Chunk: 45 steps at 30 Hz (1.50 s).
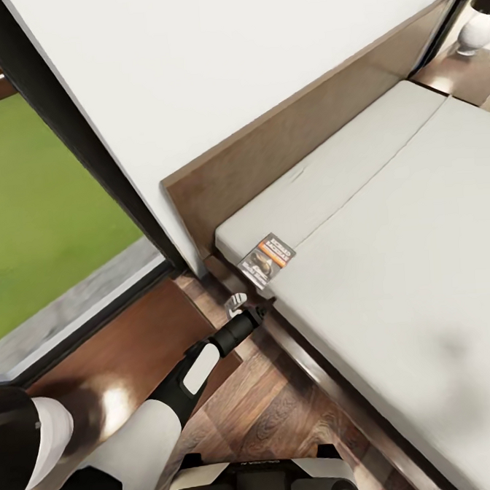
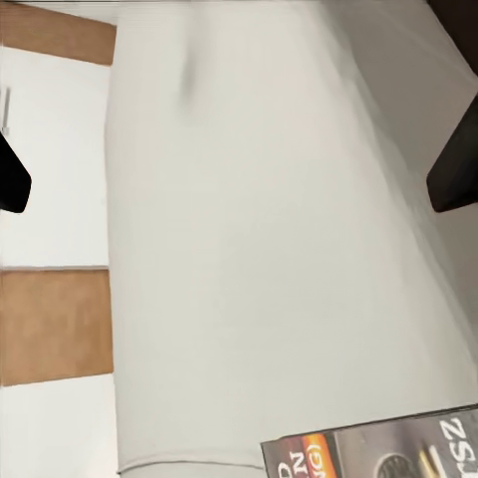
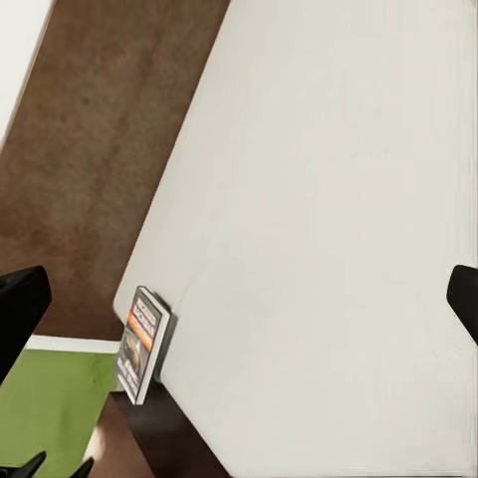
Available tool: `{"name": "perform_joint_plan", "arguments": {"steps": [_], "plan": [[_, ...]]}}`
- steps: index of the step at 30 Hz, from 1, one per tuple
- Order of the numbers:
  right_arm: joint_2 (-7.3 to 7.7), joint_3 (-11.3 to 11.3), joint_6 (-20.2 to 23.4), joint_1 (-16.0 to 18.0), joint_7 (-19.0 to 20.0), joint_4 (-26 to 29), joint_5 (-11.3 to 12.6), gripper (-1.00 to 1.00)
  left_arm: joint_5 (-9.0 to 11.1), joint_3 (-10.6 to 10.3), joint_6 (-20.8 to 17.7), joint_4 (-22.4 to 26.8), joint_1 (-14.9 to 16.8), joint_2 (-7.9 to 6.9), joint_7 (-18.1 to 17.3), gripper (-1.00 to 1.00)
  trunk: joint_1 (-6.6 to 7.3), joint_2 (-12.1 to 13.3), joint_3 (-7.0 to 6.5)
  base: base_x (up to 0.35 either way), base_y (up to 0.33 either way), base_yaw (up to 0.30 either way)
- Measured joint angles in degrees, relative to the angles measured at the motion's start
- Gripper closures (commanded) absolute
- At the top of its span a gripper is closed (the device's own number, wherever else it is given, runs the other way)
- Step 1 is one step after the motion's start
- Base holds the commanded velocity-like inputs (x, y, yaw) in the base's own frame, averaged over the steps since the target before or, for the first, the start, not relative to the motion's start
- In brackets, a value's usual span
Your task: In the bedroom, move the book from the bed onto either nightstand, and place the two sandals side by side next to the bed.
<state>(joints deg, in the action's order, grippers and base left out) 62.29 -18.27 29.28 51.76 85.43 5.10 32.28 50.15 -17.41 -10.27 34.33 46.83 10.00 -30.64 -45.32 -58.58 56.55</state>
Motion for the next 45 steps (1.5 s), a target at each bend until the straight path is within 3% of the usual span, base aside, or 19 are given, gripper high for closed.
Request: {"name": "perform_joint_plan", "arguments": {"steps": [20,34,45], "plan": [[0.00,0.0,-0.1,0.0,-0.1,-0.2,0.0,-1.00,0.3,0.3,0.0,-0.1,0.0,0.00,-2.3,-1.00,0.00,0.0,-0.01,0.000,0.000,-0.086],[0.00,0.1,-0.1,0.0,-0.3,-0.2,0.0,-1.00,5.5,0.8,0.2,-0.1,-0.1,0.00,-2.2,-1.00,0.00,0.0,-0.01,0.000,0.000,-0.060],[-0.13,0.1,-0.1,0.0,-0.5,-0.2,0.0,-1.00,6.0,3.9,0.2,-0.1,-0.1,0.00,-2.2,-1.00,0.00,0.0,-0.01,0.000,0.000,-0.001]]}}
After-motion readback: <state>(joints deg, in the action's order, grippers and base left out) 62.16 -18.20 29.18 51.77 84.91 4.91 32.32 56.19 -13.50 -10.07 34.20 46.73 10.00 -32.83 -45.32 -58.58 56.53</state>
